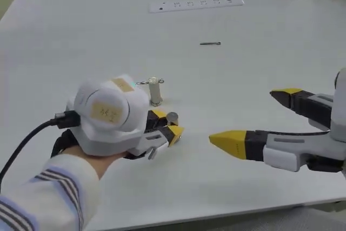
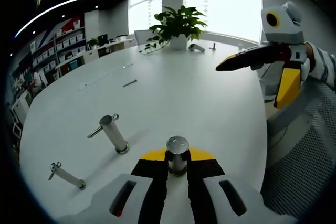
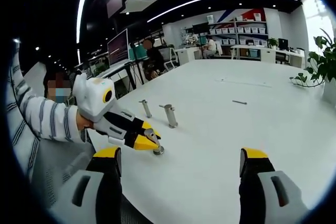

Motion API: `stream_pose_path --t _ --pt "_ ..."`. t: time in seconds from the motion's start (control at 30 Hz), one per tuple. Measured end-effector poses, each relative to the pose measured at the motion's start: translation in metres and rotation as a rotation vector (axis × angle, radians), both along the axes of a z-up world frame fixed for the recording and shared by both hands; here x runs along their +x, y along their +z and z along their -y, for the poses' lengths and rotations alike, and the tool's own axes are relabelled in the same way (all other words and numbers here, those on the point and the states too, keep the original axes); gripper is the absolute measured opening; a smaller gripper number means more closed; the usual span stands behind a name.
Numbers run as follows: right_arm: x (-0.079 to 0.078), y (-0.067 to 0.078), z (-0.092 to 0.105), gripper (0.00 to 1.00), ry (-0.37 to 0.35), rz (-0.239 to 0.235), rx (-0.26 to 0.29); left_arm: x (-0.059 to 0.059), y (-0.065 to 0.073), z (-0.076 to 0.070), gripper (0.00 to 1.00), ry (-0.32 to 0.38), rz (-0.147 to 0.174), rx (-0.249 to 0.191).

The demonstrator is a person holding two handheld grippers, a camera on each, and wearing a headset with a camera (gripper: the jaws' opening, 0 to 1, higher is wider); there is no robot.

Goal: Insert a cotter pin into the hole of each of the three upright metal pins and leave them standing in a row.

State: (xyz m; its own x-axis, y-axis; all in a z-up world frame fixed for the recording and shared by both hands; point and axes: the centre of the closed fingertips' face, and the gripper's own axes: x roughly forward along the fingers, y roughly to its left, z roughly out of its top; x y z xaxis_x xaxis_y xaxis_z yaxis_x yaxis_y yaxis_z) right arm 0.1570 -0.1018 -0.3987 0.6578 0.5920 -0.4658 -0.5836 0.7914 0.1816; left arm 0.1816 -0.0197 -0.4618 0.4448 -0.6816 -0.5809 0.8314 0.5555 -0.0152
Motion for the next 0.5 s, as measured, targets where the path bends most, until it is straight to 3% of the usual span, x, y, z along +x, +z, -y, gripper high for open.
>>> stream_pose_path --t 0.07,0.1,0.3,0.37,0.5 --pt "-0.0001 0.0 -0.0011 0.92 0.005 0.0 -0.001 -0.0026 -0.0035 -0.0004 0.09 -0.003 -0.01 0.011" --pt "-0.0001 0.0001 -0.0014 0.92 0.006 0.0 -0.001 -0.0021 -0.0019 0.0001 0.09 -0.002 0.004 0.003" --pt "-0.0006 -0.0012 -0.0018 0.92 0.009 -0.003 -0.006 -0.0015 -0.0018 -0.0006 0.1 0.006 0.009 -0.017" --pt "-0.0008 -0.0015 -0.0017 0.92 0.008 -0.004 -0.006 -0.0016 -0.0017 -0.0006 0.1 0.025 0.002 -0.05" --pt "-0.0011 -0.0019 -0.0011 0.92 0.011 -0.004 -0.014 -0.0021 -0.0013 -0.0022 0.1 0.027 0.001 -0.073"
